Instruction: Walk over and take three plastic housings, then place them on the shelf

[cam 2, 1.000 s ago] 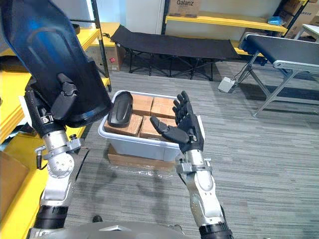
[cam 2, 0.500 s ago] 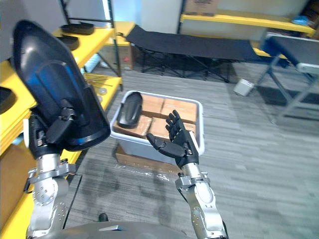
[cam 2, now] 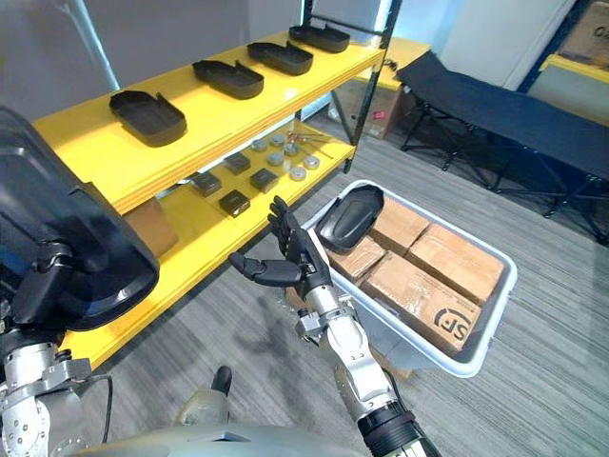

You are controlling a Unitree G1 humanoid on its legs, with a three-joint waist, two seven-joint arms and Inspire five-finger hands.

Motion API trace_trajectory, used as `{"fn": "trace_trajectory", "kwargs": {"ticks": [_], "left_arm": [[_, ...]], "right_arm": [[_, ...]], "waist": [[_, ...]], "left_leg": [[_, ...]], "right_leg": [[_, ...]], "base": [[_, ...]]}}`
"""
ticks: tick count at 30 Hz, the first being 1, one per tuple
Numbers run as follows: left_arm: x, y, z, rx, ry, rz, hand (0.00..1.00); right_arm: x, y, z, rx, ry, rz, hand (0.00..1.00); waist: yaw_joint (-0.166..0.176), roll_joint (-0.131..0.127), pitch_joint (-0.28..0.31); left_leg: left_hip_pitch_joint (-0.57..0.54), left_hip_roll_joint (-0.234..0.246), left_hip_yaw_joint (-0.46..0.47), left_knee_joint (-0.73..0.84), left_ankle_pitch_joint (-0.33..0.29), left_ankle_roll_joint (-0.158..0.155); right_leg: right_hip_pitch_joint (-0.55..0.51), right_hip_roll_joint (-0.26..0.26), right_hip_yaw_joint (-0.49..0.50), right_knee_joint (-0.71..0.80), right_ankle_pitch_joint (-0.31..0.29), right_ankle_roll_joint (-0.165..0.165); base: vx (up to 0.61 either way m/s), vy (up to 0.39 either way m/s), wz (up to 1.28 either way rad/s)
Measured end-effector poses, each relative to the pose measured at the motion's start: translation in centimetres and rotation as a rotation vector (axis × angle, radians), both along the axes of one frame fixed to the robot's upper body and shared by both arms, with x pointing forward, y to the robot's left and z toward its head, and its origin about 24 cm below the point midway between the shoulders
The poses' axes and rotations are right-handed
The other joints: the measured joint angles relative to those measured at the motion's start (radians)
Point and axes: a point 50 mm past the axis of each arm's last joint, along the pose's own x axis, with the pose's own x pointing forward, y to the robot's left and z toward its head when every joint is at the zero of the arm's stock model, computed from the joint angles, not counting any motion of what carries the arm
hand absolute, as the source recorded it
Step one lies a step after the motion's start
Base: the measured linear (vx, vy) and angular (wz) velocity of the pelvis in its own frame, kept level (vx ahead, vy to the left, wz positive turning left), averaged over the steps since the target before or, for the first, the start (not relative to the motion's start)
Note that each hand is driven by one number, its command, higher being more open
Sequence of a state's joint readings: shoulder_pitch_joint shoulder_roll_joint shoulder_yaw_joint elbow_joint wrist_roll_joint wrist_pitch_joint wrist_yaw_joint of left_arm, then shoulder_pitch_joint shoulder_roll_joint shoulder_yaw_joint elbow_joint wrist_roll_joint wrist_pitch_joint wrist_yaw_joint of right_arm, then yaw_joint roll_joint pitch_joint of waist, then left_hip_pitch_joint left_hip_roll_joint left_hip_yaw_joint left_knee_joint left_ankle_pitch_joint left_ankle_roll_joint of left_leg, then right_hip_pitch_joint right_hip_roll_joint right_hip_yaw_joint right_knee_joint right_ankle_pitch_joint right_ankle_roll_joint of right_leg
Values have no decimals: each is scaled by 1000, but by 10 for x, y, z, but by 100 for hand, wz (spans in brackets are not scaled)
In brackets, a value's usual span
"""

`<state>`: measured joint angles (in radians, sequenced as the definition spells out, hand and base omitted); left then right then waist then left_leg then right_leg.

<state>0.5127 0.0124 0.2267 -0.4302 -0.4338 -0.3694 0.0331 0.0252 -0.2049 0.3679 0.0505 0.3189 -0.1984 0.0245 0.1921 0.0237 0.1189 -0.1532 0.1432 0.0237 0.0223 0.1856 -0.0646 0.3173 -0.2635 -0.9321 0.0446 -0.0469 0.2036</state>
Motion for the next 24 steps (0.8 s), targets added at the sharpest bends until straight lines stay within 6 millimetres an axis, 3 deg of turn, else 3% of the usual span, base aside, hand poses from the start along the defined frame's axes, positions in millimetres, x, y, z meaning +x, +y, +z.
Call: {"fn": "trace_trajectory", "kwargs": {"ticks": [1,5,8,10,13,17,22,24], "left_arm": [[1,-2,0,2,-3,-17,0],[4,-9,0,5,-12,-79,0],[8,-11,3,29,-27,-129,0],[12,-15,4,52,-33,-187,0],[15,-21,6,82,-49,-255,0],[15,-21,6,93,-54,-270,0],[17,-21,5,80,-68,-294,0],[17,-18,7,87,-83,-303,0]], "right_arm": [[-1,0,-1,-1,5,-3,100],[-6,-5,-7,-21,24,26,100],[-10,-7,-11,-25,39,42,100],[-12,-10,-12,-30,42,38,100],[-12,-10,-12,-34,37,70,100],[-13,-8,-11,-33,28,118,100],[-12,-12,-9,-38,10,115,100],[-10,-12,-7,-20,-6,90,100]], "waist": [[-7,4,3],[-8,24,17],[-34,17,20],[-39,18,20],[-29,36,40],[-31,41,47],[-30,32,52],[-31,7,64]], "left_leg": [[-6,1,17,-5,9,16],[-5,-5,28,-25,36,16],[-8,-36,-5,-29,45,27],[-11,-53,-15,-46,61,39],[-16,-57,-13,-50,78,44],[-17,-62,-9,-49,77,45],[-51,-72,9,-22,70,39],[-68,-94,24,0,60,50]], "right_leg": [[0,0,-9,9,-5,5],[-10,-19,-5,65,-36,7],[-50,-23,141,151,-129,-2],[-67,-33,172,197,-165,-6],[-74,-41,170,223,-174,-8],[-75,-48,172,233,-181,-1],[-67,-49,142,231,-191,4],[-52,-59,136,233,-214,4]], "base": [[-113,68,67],[-96,78,25],[-105,38,41],[-116,4,54],[-87,0,20],[-39,2,4],[-11,7,26],[39,29,63]]}}
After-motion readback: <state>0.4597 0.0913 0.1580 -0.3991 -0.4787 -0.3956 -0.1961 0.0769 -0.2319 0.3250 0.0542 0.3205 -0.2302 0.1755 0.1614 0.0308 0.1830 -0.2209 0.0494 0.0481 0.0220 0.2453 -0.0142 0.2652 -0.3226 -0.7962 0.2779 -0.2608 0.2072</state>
